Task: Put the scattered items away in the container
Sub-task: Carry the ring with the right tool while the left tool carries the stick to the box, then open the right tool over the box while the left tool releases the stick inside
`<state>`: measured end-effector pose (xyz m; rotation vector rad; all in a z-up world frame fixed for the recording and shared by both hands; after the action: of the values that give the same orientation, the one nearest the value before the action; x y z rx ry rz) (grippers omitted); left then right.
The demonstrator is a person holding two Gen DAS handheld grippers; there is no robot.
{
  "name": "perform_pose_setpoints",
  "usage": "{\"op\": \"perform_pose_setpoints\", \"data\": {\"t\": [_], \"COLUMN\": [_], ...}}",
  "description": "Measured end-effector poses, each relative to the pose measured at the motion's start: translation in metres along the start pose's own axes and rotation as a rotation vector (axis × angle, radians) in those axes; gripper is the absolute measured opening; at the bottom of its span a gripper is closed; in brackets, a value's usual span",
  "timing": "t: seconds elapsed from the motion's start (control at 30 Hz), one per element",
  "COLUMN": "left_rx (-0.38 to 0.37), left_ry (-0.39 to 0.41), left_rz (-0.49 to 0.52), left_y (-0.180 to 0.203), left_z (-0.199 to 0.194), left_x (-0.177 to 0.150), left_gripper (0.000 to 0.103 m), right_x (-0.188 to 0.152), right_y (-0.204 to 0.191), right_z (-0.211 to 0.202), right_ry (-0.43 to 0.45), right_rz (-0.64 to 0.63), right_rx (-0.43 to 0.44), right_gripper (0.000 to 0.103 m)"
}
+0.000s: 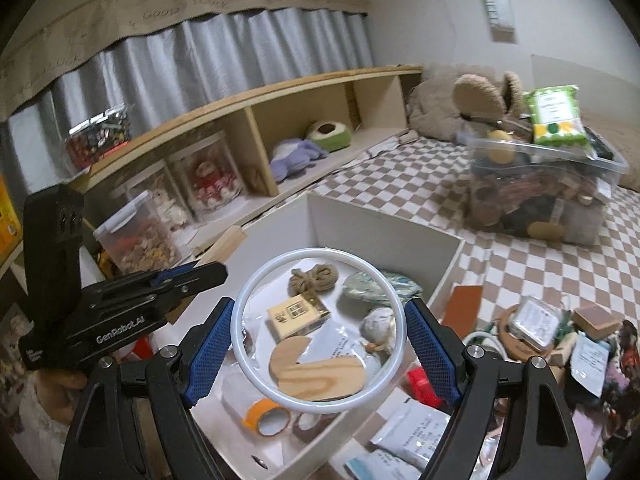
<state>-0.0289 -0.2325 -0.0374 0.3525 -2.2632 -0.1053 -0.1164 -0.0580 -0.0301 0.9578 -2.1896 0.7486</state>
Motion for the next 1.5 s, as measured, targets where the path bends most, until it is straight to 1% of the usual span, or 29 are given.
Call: {"op": "perform_pose_setpoints", "data": {"t": [0.1,0.33,0.6,0.83,1.2,1.27,1.37,1.5], "left_rx": [0.010,0.038,0.039,0.049,0.088,0.098,0.090,0.100], "left_ry": [-0.010,-0.016,-0.040,-0.071,-0.150,-0.151,-0.149,-0.156], "left_rz": [-0.024,-0.043,-0.051,-0.069,-0.100,-0.103,-0.106,-0.079], "left_y": [-0.010,-0.022,-0.029,-0.032,-0.029,-0.029,-0.027,-0.020], "left_z": [0.002,0.002,0.009,0.021,0.046,0.047,0.047,0.048], "left_x": [-0.002,-0.003,-0.005,-0.008,-0.017,-0.018,-0.017,-0.016], "left_gripper": [0.017,0.017,0.017,0.017,0.017,0.017,0.017,0.017], "right_x": [0.002,0.006,0.001,-0.003,-0.014,-0.015,-0.016,-0.017], "right_y": [-0.006,-0.014,-0.015,-0.009,-0.011,-0.013,-0.015,-0.017], "right_z": [0.010,0.040,0.066,0.072,0.085,0.088,0.091,0.090], "right_ry": [-0.019,-0.061,-0.107,-0.124,-0.194,-0.209,-0.221,-0.223], "right_rz": [-0.019,-0.033,-0.030,-0.012,-0.039,-0.050,-0.067,-0.090], "right_rx": [0.010,0.027,0.026,0.058,0.036,0.029,0.027,0.031], "right_gripper": [0.085,0.085,0.085,0.085,0.085,0.085,0.085,0.085]}}
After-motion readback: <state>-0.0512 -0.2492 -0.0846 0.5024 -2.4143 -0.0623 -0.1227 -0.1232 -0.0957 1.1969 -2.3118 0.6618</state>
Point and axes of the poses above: each gripper's, at about its wrist camera, not at the fingertips, and z roughly the way its jaws point, y to its right, x to its top, the point moved 3 cm from there along z, roughly the way its jaws point, and after that the axes turned 8 degrees about -y, right-handed, at the moved point
